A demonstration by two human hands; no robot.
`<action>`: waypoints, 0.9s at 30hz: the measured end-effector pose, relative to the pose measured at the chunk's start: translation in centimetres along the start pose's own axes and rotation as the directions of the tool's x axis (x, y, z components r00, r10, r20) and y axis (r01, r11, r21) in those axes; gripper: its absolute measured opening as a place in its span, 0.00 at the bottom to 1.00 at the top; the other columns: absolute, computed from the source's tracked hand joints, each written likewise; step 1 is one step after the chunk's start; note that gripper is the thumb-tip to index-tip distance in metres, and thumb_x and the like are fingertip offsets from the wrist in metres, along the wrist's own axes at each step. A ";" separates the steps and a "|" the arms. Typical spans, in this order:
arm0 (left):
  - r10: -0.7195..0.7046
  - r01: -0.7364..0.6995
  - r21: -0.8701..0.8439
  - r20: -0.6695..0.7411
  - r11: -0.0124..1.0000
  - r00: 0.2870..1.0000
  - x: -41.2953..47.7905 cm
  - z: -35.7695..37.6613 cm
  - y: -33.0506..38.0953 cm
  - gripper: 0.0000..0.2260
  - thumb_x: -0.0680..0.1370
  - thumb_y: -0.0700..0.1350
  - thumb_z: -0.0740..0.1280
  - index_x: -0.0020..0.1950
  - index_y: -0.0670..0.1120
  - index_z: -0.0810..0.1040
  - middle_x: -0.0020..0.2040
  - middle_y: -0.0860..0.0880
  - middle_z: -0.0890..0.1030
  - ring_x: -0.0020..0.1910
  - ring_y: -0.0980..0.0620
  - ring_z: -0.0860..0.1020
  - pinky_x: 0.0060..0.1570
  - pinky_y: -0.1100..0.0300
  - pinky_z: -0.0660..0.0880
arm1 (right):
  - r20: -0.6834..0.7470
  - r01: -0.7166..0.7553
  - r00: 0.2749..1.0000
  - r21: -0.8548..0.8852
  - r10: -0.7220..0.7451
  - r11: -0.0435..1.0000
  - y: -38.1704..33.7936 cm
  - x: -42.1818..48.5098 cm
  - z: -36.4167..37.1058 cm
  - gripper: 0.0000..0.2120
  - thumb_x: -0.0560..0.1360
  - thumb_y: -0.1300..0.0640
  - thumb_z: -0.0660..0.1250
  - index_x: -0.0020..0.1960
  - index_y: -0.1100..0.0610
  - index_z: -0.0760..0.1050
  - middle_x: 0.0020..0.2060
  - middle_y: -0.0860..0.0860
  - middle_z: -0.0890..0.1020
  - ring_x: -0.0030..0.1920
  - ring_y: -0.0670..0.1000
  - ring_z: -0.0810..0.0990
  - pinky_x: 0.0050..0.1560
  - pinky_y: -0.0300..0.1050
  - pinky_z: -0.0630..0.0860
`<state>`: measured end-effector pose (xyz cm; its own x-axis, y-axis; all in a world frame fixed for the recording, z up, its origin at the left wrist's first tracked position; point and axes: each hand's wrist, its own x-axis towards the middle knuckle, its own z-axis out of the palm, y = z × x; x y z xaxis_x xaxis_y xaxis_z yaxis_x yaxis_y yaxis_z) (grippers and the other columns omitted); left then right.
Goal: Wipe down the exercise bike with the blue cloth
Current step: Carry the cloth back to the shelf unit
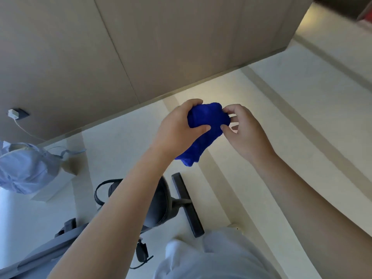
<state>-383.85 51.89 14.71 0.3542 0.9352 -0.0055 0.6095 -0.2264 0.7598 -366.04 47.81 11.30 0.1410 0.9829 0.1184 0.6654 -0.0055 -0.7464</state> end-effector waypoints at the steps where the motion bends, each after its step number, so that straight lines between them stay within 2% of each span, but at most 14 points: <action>1: 0.038 -0.038 0.002 0.013 0.999 0.999 1.0 0.9 2.0 0.25 0.74 0.50 0.71 0.69 0.57 0.69 0.61 0.59 0.76 0.55 0.57 0.74 0.52 0.64 0.69 | -0.028 -0.002 1.000 -0.042 0.001 0.999 0.6 0.1 -2.2 0.15 0.77 0.60 0.64 0.63 0.52 0.70 0.60 0.45 0.75 0.56 0.44 0.75 0.53 0.38 0.74; 4: 0.166 -0.166 0.000 0.062 0.986 0.984 3.9 4.1 8.4 0.26 0.74 0.51 0.71 0.70 0.57 0.68 0.62 0.60 0.76 0.56 0.58 0.74 0.53 0.64 0.68 | -0.139 -0.030 0.990 -0.175 0.006 0.984 2.9 0.0 -9.1 0.16 0.77 0.56 0.63 0.65 0.52 0.69 0.61 0.45 0.74 0.59 0.45 0.74 0.56 0.41 0.73; 7: 0.280 -0.276 -0.050 0.097 0.960 0.955 6.1 7.8 14.8 0.26 0.74 0.51 0.72 0.70 0.57 0.69 0.61 0.60 0.76 0.56 0.60 0.73 0.55 0.65 0.69 | -0.267 -0.101 0.963 -0.270 0.026 0.957 5.2 -1.0 -15.8 0.17 0.78 0.55 0.63 0.67 0.53 0.68 0.62 0.46 0.73 0.61 0.46 0.72 0.55 0.39 0.68; 14: 0.508 -0.492 -0.131 0.172 0.861 0.844 8.8 17.5 28.2 0.25 0.74 0.51 0.71 0.70 0.58 0.69 0.64 0.60 0.74 0.59 0.60 0.73 0.54 0.66 0.67 | -0.488 -0.277 0.869 -0.349 0.079 0.895 11.0 -5.2 -29.5 0.19 0.79 0.52 0.61 0.68 0.52 0.66 0.64 0.45 0.72 0.64 0.46 0.70 0.58 0.44 0.70; 17: 0.584 -0.565 -0.147 0.195 0.812 0.788 9.1 21.2 32.9 0.24 0.75 0.51 0.70 0.70 0.57 0.69 0.64 0.59 0.74 0.60 0.59 0.72 0.56 0.64 0.68 | -0.553 -0.363 0.827 -0.392 0.099 0.845 13.1 -7.9 -34.4 0.19 0.79 0.51 0.61 0.69 0.51 0.66 0.65 0.45 0.71 0.65 0.47 0.69 0.58 0.42 0.69; 22: 0.680 -0.658 -0.178 0.238 0.732 0.693 8.8 26.5 39.5 0.24 0.76 0.51 0.69 0.71 0.58 0.67 0.67 0.59 0.72 0.62 0.58 0.71 0.56 0.65 0.65 | -0.694 -0.533 0.706 -0.388 0.142 0.752 15.7 -13.3 -41.1 0.20 0.79 0.49 0.60 0.70 0.51 0.66 0.66 0.46 0.70 0.67 0.48 0.68 0.58 0.44 0.67; 27: 0.733 -0.695 -0.240 0.297 0.678 0.612 8.4 32.2 44.4 0.24 0.76 0.51 0.69 0.71 0.59 0.67 0.67 0.59 0.72 0.63 0.58 0.71 0.56 0.65 0.65 | -0.809 -0.714 0.550 -0.326 0.208 0.620 18.5 -18.6 -45.8 0.23 0.79 0.45 0.59 0.70 0.53 0.65 0.66 0.47 0.70 0.67 0.49 0.67 0.54 0.42 0.66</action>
<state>-330.99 40.93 27.50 0.8744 0.3252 0.3602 -0.0032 -0.7384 0.6744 -322.82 20.95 25.28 0.8089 0.3904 0.4396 0.5508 -0.7649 -0.3340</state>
